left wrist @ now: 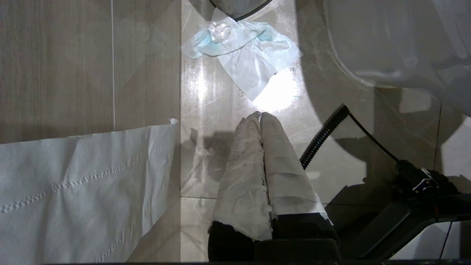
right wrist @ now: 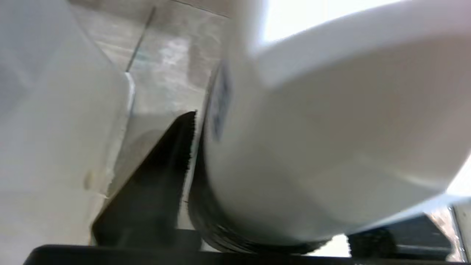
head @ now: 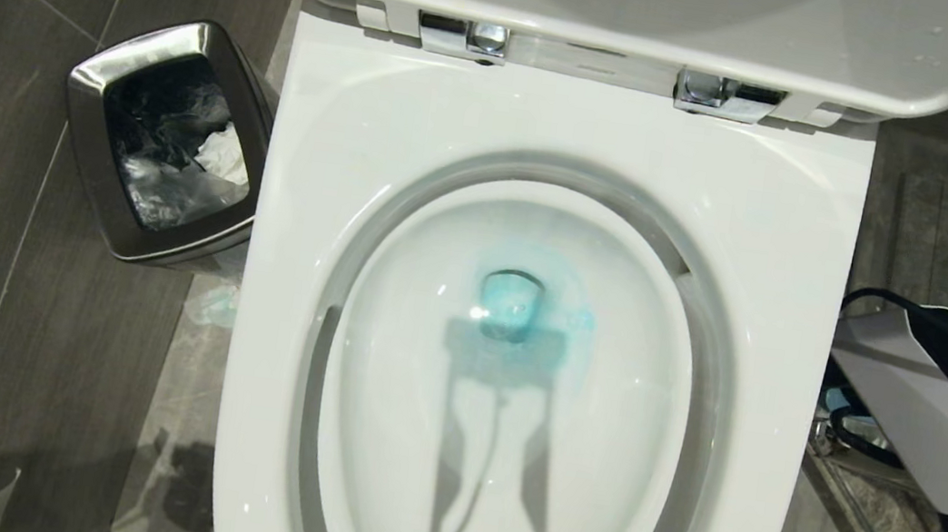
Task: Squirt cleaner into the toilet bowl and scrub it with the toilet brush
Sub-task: Place the cleaning agent on the floor
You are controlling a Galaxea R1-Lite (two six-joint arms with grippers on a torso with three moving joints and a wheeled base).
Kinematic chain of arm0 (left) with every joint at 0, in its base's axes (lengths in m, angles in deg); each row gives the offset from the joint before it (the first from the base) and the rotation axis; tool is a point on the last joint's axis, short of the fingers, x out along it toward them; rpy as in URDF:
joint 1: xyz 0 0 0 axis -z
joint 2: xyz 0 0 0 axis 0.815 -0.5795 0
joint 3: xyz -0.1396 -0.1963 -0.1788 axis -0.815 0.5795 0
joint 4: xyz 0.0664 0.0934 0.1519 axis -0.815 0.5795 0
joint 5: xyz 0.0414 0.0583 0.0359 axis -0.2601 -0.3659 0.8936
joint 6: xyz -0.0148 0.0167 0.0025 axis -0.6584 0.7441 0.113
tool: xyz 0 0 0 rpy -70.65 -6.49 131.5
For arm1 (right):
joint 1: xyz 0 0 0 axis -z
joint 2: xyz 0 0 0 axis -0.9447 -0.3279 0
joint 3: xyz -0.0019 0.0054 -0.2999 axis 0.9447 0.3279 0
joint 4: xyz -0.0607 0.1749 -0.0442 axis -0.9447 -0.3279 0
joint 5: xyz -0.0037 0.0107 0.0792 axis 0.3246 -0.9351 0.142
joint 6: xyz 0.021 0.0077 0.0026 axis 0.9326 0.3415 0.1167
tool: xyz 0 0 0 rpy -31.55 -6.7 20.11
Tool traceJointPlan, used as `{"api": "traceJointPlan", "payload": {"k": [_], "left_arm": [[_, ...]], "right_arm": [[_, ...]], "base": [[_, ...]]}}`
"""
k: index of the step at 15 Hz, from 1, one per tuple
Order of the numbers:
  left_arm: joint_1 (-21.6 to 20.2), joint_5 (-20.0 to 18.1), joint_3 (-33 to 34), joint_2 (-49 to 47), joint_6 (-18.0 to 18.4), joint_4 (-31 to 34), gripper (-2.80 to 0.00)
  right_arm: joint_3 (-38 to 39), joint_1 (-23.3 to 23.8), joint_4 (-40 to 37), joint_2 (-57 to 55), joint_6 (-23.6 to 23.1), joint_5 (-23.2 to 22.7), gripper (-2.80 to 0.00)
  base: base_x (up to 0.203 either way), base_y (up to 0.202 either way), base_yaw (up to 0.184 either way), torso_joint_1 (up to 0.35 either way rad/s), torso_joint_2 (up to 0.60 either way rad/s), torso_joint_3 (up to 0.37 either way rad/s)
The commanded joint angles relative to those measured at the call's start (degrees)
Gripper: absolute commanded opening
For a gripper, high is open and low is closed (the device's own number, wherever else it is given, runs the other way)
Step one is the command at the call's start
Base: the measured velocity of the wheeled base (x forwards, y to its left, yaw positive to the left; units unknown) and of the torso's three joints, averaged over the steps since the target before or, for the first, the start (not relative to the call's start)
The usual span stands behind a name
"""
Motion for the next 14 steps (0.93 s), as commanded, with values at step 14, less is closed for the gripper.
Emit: {"api": "traceJointPlan", "payload": {"k": [14], "left_arm": [[-0.01, 0.00, 0.09, -0.09, 0.07, -0.04, -2.80]], "right_arm": [[14.60, -1.09, 2.34, 7.54, -0.37, -0.17, 0.00]], "base": [[0.000, 0.000, 0.000, 0.000, 0.00, 0.000]]}}
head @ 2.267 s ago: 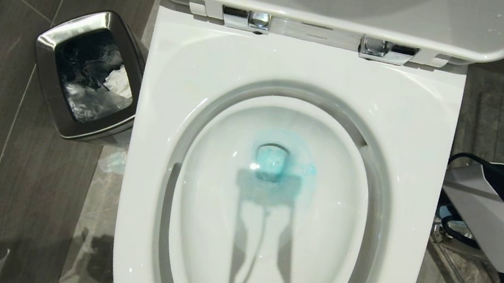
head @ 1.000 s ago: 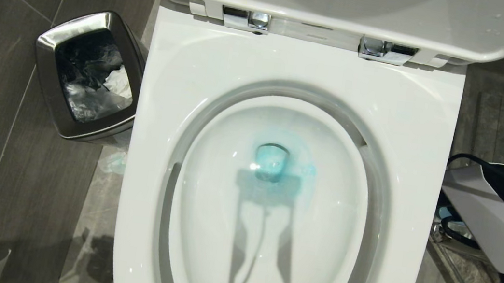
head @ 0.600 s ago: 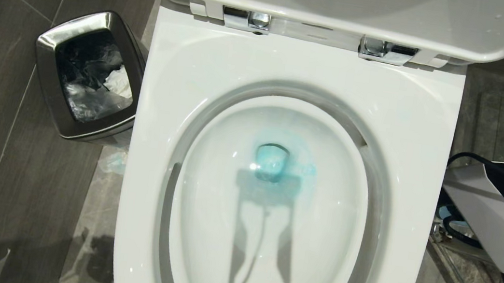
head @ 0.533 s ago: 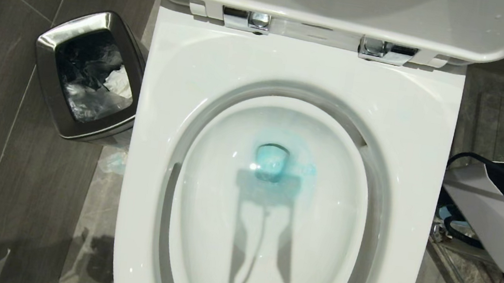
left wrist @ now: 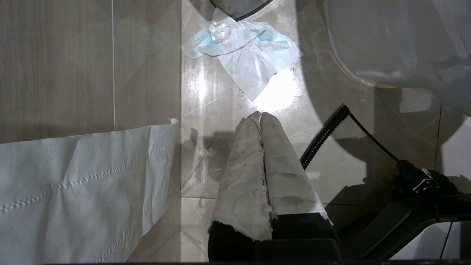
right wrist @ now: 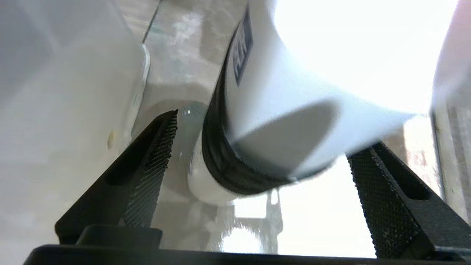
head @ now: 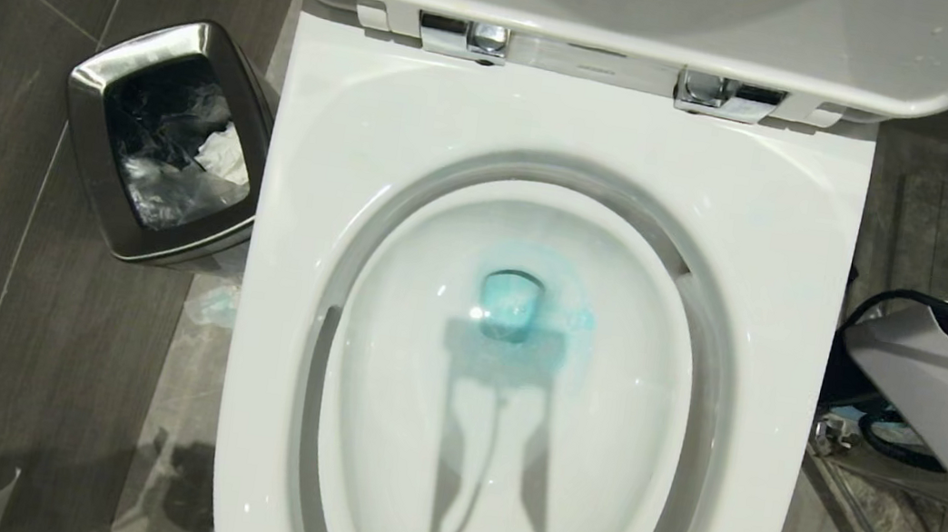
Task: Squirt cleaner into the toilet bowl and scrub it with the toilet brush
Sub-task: Place the cleaning agent on the floor
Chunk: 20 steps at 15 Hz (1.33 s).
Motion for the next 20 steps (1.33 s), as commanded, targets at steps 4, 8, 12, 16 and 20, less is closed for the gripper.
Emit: {"api": "traceJointPlan", "payload": {"k": [4, 8, 12, 16, 20], "left_arm": [[-0.01, -0.03, 0.09, -0.09, 0.05, 0.06, -2.80], [-0.01, -0.03, 0.01, -0.09, 0.05, -0.01, -2.80], [-0.01, -0.03, 0.07, 0.00, 0.05, 0.05, -2.80], [-0.01, -0.03, 0.09, -0.09, 0.05, 0.00, -2.80], [-0.01, -0.03, 0.09, -0.01, 0.05, 0.04, -2.80]], "right_arm": [[8.41, -1.07, 2.58, 5.69, -0.10, 0.12, 0.00], [17.39, -1.19, 2.99, 11.29, -0.10, 0.07, 0.00], [31.14, -1.75, 5.69, 18.01, -0.21, 0.22, 0.00], [43.82, -3.72, 6.28, 28.45, -0.50, 1.03, 0.00], [52.72, -3.90, 4.89, 38.97, -1.32, 1.33, -2.80]], "base": [[0.000, 0.000, 0.000, 0.000, 0.00, 0.000], [0.000, 0.000, 0.000, 0.000, 0.00, 0.000], [0.000, 0.000, 0.000, 0.000, 0.00, 0.000], [0.000, 0.000, 0.000, 0.000, 0.00, 0.000], [0.000, 0.000, 0.000, 0.000, 0.00, 0.000]]}}
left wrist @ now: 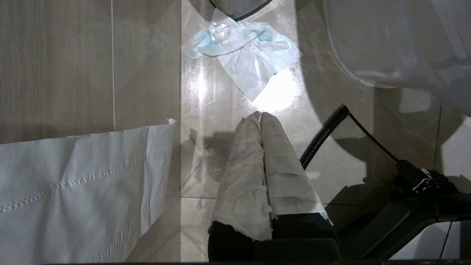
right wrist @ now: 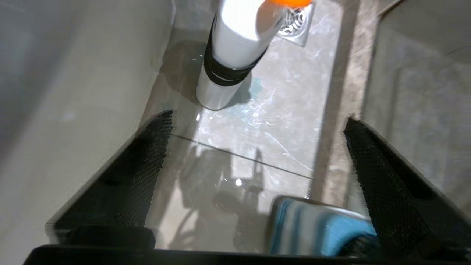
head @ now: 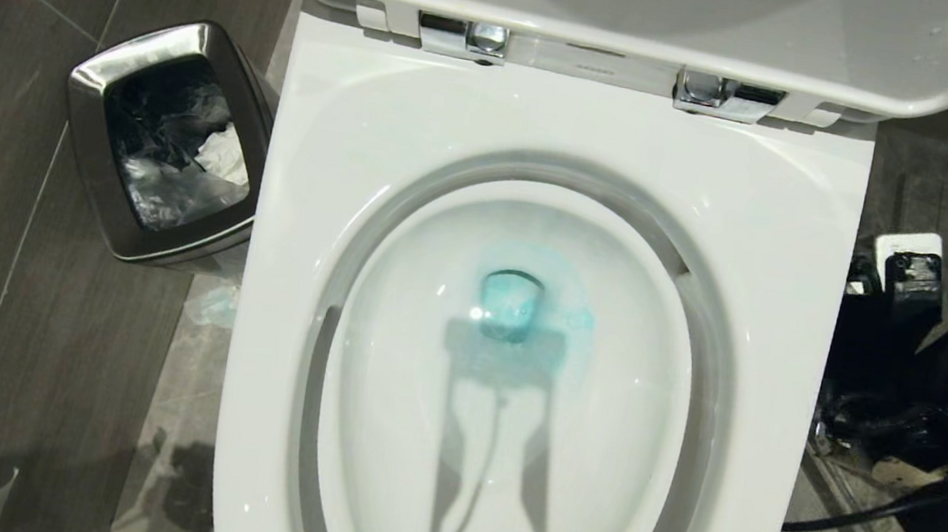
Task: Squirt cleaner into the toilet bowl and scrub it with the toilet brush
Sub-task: Place the cleaning agent on the floor
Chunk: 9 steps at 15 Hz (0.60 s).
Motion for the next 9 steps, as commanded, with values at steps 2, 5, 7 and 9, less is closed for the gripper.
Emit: {"api": "traceJointPlan", "payload": {"k": [2, 5, 7, 9], "left_arm": [[-0.01, -0.02, 0.08, 0.00, 0.03, 0.06, -2.80], [-0.01, -0.02, 0.09, -0.09, 0.03, 0.02, -2.80], [-0.01, -0.02, 0.09, -0.01, 0.03, 0.05, -2.80], [-0.01, -0.02, 0.09, -0.02, 0.03, 0.00, -2.80]], "right_arm": [[4.88, 0.00, -3.98, 11.56, -0.33, 0.43, -2.80], [5.99, -0.05, -11.99, 19.16, -0.51, 1.56, -2.80], [4.99, -0.04, -19.31, 24.89, -0.77, 2.98, -2.80], [0.85, 0.04, -33.70, 31.13, -0.80, 4.79, -2.80]], "base": [[0.000, 0.000, 0.000, 0.000, 0.00, 0.000], [0.000, 0.000, 0.000, 0.000, 0.00, 0.000], [0.000, 0.000, 0.000, 0.000, 0.00, 0.000], [0.000, 0.000, 0.000, 0.000, 0.00, 0.000]]}}
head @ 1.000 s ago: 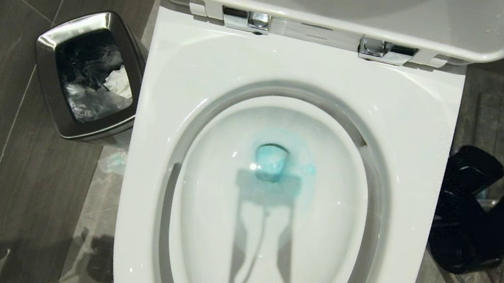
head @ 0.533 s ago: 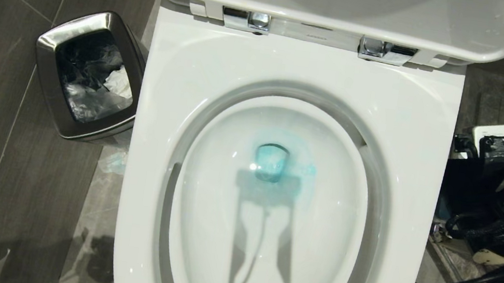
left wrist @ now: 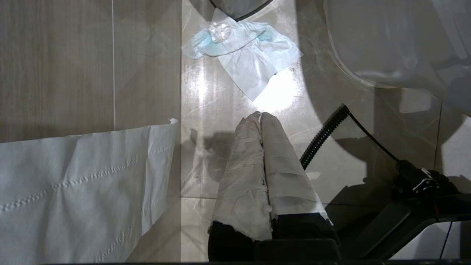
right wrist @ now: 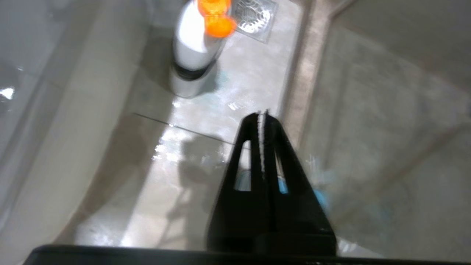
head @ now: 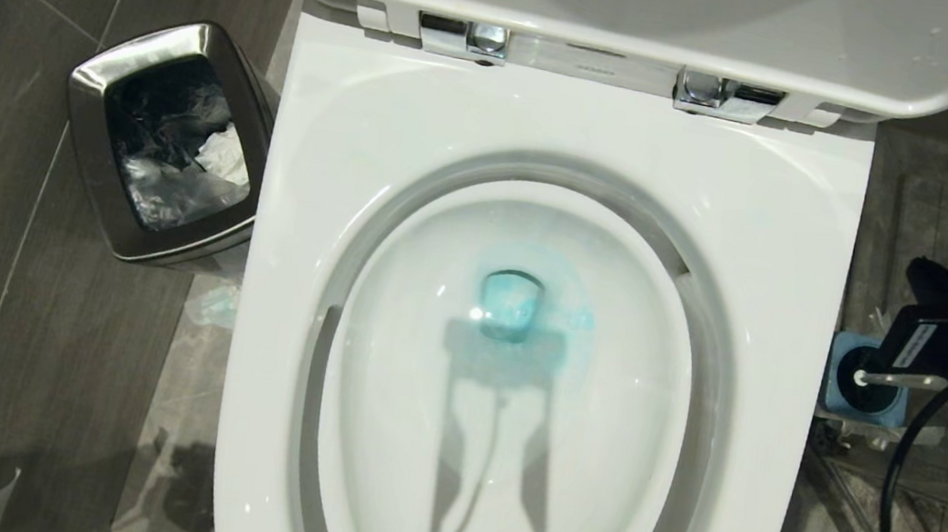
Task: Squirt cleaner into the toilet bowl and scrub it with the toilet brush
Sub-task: Scrub the toilet bowl
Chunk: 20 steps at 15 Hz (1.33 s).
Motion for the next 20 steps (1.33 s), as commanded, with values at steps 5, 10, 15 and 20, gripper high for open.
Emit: {"api": "traceJointPlan", "payload": {"k": [5, 10, 15, 20], "left_arm": [[-0.01, -0.01, 0.09, -0.09, 0.04, -0.02, -2.80], [-0.01, -0.01, 0.09, -0.09, 0.04, 0.03, -2.80], [-0.01, -0.01, 0.07, -0.09, 0.04, -0.02, -2.80], [-0.01, -0.01, 0.01, -0.09, 0.04, 0.07, -2.80]], "right_arm": [[-14.32, 0.31, -25.45, 11.42, -0.97, 7.16, -2.80], [-17.90, 0.32, -27.79, 13.63, -4.53, 12.56, -2.80], [-27.14, 0.20, -37.12, 16.50, -6.36, 15.95, -2.80], [-40.63, -1.61, -42.07, 17.33, -12.99, 12.29, -2.80]], "base": [[0.000, 0.000, 0.000, 0.000, 0.00, 0.000], [0.000, 0.000, 0.000, 0.000, 0.00, 0.000], [0.000, 0.000, 0.000, 0.000, 0.00, 0.000], [0.000, 0.000, 0.000, 0.000, 0.00, 0.000]]}}
